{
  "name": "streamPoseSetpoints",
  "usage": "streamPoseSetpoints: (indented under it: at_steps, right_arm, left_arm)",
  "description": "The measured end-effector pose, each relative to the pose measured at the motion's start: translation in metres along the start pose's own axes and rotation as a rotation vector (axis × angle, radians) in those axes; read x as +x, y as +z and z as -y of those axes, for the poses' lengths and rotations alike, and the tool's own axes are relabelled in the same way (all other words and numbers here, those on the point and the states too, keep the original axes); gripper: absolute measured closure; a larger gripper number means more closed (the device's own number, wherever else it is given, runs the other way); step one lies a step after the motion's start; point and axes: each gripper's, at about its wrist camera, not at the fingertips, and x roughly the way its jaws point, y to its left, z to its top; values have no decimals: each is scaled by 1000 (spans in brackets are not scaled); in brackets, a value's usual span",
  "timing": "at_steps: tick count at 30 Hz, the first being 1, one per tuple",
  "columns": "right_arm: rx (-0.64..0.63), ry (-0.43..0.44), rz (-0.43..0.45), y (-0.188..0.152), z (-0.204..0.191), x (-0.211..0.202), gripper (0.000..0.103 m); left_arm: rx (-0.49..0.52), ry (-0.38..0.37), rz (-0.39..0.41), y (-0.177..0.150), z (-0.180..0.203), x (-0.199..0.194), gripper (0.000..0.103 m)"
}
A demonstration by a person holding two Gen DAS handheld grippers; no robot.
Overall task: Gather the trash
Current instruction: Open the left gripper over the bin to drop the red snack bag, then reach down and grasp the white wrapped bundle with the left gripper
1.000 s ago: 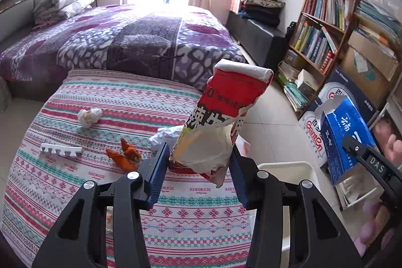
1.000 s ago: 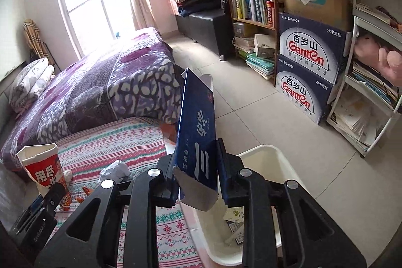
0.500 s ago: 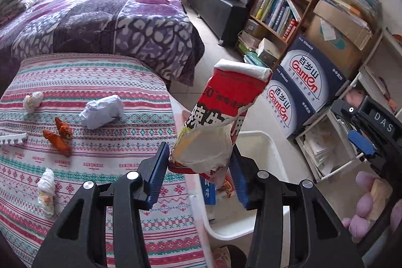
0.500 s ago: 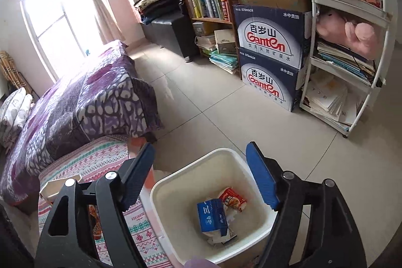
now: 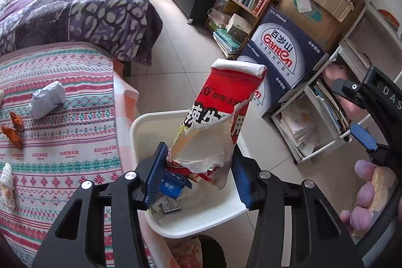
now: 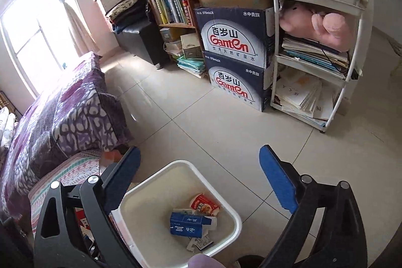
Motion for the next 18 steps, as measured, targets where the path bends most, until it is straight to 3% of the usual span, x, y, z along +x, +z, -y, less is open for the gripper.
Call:
streamPoseSetpoints:
  at_steps: [4,6,10,18]
  right_arm:
    - [38,-5,-3,5,14,1,11]
    - [47,-8,-3,6,17,1,11]
    - [57,-8,-5,7,18,1,10]
    - [-30,-8,-43,-6,-10,5,7]
  left_arm:
    - [20,-39,-26,-2,14,9,45]
    - [39,-36,-27,-3,19,10,36]
    - [57,-35,-30,-5,19,9,31]
    - [70,73,-55,-14,-8,2,28]
